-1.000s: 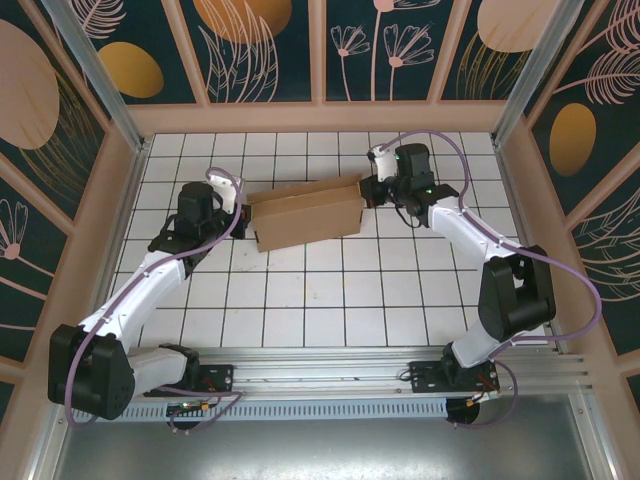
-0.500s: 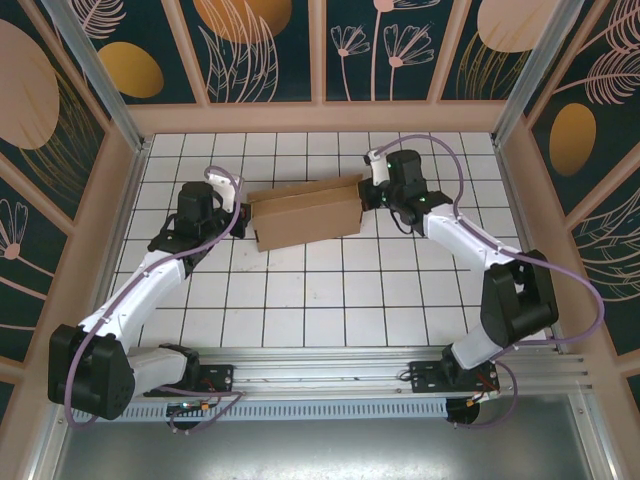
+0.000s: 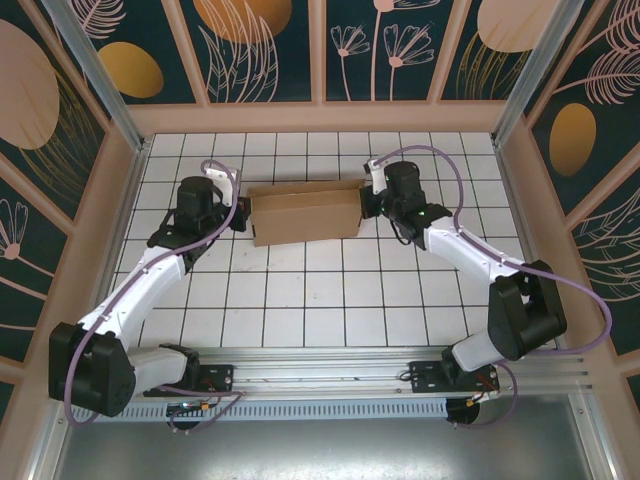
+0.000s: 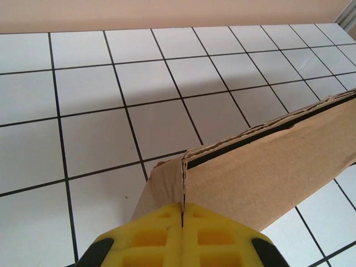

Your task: Fold the paper box

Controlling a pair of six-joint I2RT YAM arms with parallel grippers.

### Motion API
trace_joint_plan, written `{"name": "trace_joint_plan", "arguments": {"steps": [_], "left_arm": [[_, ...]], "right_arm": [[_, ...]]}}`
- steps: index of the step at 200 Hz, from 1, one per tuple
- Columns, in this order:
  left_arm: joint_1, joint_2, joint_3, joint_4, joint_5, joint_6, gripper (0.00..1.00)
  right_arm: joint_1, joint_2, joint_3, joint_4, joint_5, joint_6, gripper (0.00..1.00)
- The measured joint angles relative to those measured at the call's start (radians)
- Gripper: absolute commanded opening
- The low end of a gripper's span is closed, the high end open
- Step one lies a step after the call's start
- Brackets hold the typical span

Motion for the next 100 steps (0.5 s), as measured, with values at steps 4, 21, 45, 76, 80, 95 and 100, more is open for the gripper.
{"name": "trace_joint_plan", "arguments": {"steps": [4, 21, 45, 76, 80, 95, 100], "left_arm": [[0.0, 0.004, 0.003, -0.003, -0.001, -0.005, 0.0], [0.0, 0.012, 0.013, -0.009, -0.002, -0.019, 0.0], [0.001, 0.032, 0.035, -0.028, -0.009, -0.048, 0.0], [0.001, 0.047, 0.056, -0.047, -0.012, -0.082, 0.0], [0.001, 0.047, 0.056, -0.049, -0.012, -0.086, 0.0], [0.001, 0.05, 0.074, -0.073, -0.016, -0.102, 0.0], [0.001, 0.051, 0.081, -0.081, -0.019, -0.108, 0.0]], "right_arm": [[0.003, 0.0, 0.0, 0.0, 0.003, 0.0, 0.0], [0.013, 0.0, 0.0, 0.0, 0.024, 0.0, 0.0], [0.025, 0.0, 0.0, 0.0, 0.048, 0.001, 0.0], [0.033, 0.001, 0.0, 0.0, 0.066, 0.003, 0.0], [0.035, 0.001, 0.0, 0.0, 0.07, 0.004, 0.0], [0.045, 0.005, 0.003, 0.0, 0.082, 0.003, 0.0], [0.049, 0.007, 0.006, -0.002, 0.086, 0.003, 0.0]]}}
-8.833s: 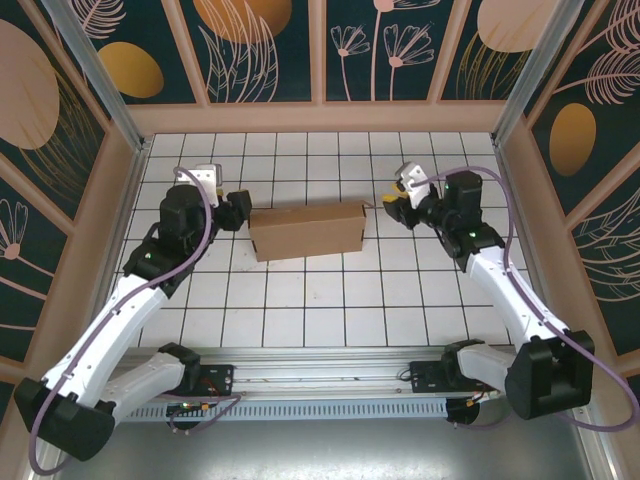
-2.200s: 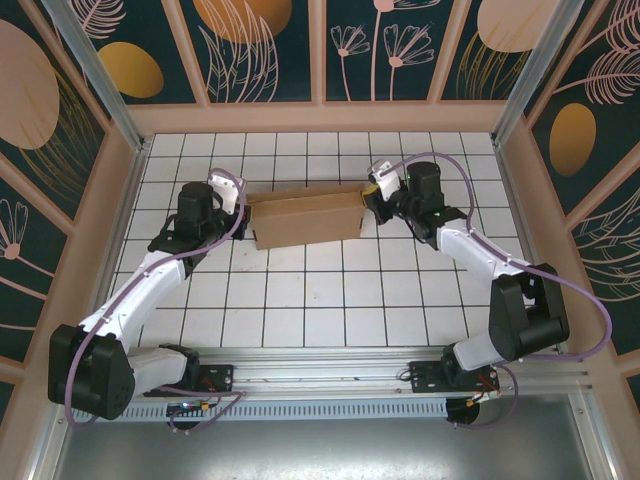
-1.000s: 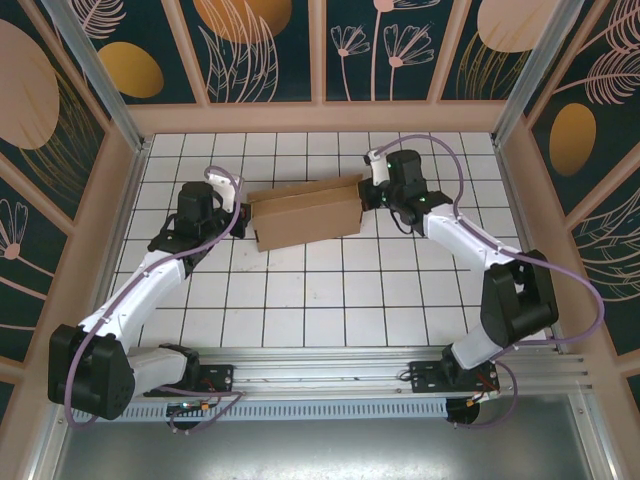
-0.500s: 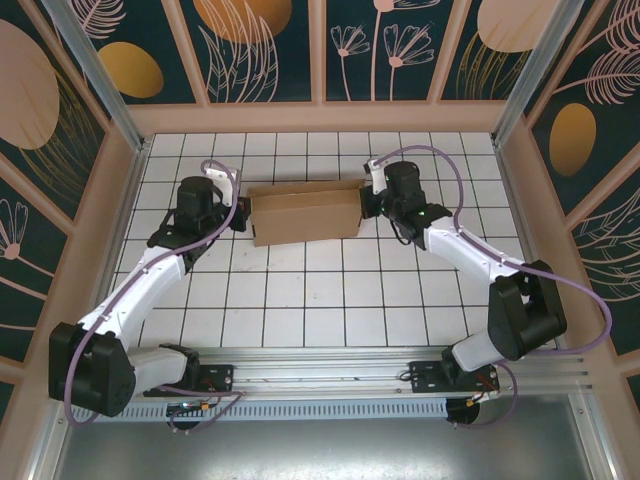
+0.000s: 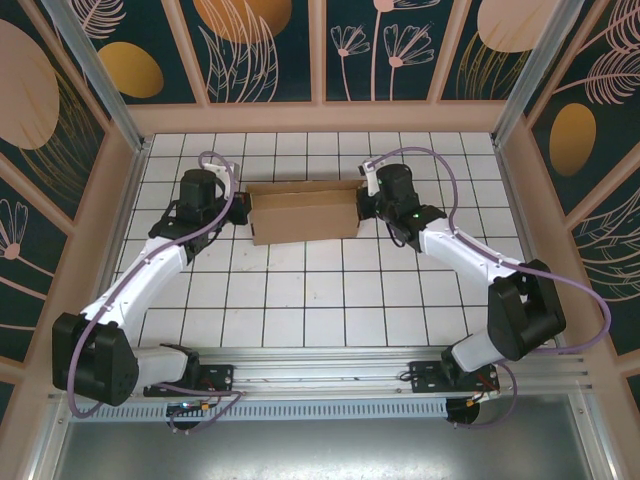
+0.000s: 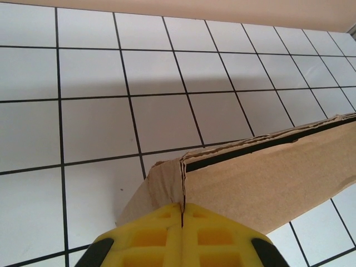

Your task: Fold the paper box

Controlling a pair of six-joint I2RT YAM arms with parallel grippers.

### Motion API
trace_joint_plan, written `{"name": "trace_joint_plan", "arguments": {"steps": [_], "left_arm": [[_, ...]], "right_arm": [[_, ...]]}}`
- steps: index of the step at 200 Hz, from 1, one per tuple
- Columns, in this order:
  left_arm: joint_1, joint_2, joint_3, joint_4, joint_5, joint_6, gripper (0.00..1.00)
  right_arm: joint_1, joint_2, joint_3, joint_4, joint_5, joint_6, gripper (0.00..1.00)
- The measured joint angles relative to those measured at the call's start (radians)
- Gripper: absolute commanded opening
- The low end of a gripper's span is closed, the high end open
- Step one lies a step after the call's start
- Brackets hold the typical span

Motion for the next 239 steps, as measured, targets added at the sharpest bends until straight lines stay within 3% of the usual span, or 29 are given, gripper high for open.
{"name": "trace_joint_plan", "arguments": {"steps": [143, 239], "left_arm": [[0.006, 0.056, 0.078, -0.035, 0.023, -0.124, 0.0], [0.006, 0.055, 0.084, -0.076, 0.002, -0.119, 0.0]], "right_arm": [[0.011, 0.019, 0.015, -0.003, 0.034, -0.003, 0.0], [0.016, 0.048, 0.076, -0.074, 0.045, -0.003, 0.0]]}}
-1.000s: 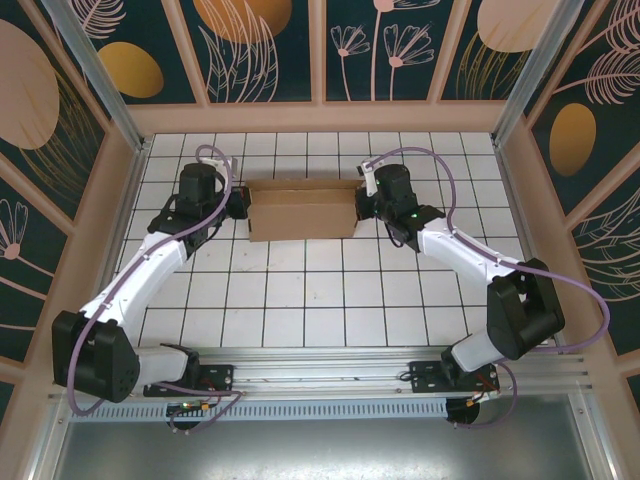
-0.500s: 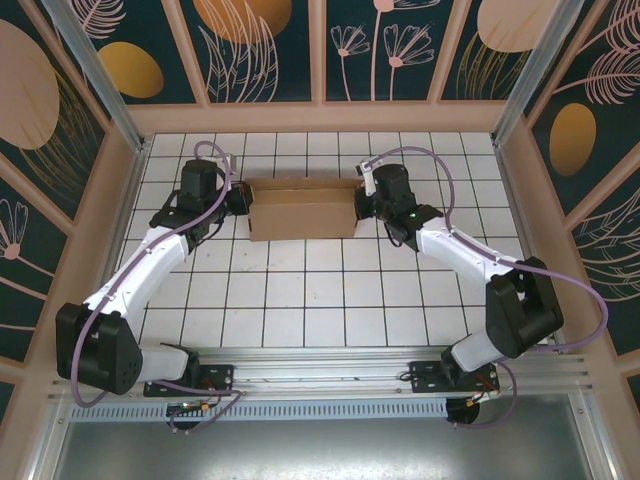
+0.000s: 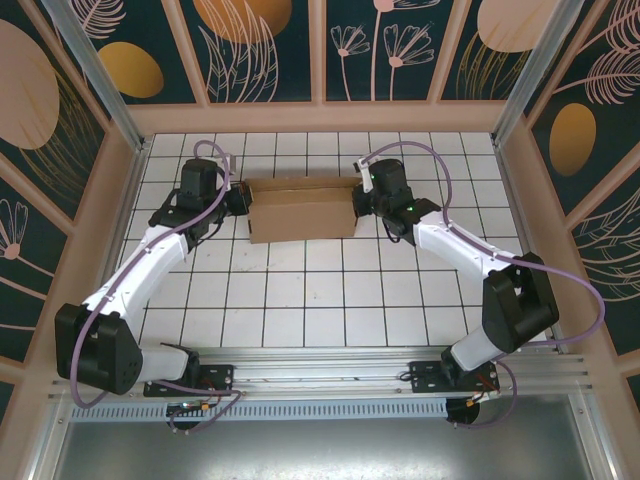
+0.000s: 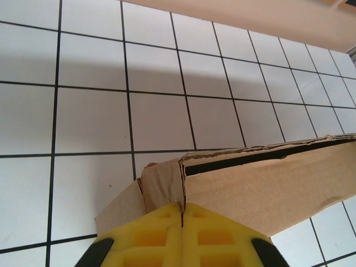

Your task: Fold the paper box

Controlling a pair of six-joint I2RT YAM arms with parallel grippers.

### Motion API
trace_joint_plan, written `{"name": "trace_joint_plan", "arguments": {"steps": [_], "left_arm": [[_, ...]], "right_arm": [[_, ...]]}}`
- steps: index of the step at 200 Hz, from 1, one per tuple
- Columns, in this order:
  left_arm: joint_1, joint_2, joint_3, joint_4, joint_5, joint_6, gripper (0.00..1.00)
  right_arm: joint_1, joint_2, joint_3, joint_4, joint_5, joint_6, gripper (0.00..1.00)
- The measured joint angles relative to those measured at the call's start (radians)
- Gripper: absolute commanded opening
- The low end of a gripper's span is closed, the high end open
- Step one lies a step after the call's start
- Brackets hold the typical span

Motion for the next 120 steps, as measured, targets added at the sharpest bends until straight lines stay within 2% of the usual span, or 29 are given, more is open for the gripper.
{"name": "trace_joint_plan", "arguments": {"steps": [42, 120], "left_arm": [[0.0, -0.032, -0.091, 0.04, -0.018, 0.0, 0.0], [-0.003, -0.101, -0.151, 0.061, -0.011, -0.005, 0.0]], "right_arm": [[0.006, 0.0, 0.0, 0.003, -0.001, -0.001, 0.0], [0.006, -0.003, -0.005, 0.006, -0.001, -0.001, 0.0]]}}
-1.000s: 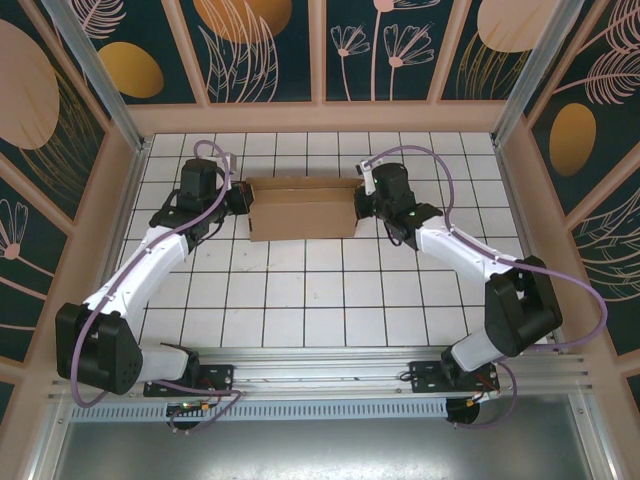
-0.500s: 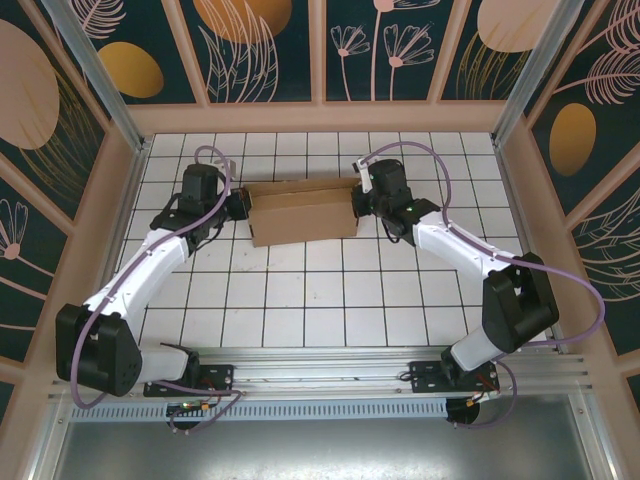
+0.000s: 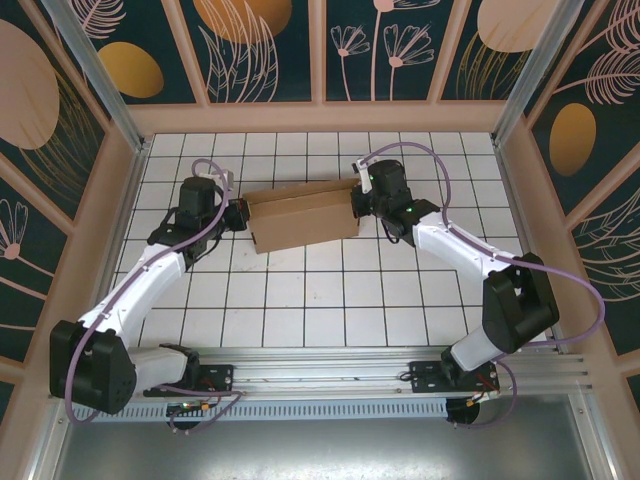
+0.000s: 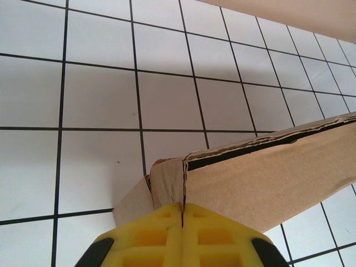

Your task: Fold the paper box

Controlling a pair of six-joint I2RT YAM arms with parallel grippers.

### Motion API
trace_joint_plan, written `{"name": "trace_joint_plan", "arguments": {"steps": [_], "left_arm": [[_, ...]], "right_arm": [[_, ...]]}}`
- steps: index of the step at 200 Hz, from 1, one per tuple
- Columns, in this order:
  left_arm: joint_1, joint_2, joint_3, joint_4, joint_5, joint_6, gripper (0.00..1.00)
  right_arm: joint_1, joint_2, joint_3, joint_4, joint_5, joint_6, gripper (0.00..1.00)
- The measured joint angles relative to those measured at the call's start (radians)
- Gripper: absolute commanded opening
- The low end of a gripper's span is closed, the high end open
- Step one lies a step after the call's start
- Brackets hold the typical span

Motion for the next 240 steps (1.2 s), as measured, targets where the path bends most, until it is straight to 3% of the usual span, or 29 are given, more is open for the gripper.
{"name": "trace_joint_plan", "arguments": {"steps": [58, 240], "left_arm": [[0.05, -0.016, -0.043, 0.066, 0.1, -0.06, 0.0], [0.099, -0.017, 0.006, 0.055, 0.204, -0.111, 0.0]], "right_arm": [[0.0, -0.009, -0.019, 0.021, -0.007, 0.0, 0.0], [0.0, -0.008, -0.014, 0.006, -0.014, -0.008, 0.0]]}}
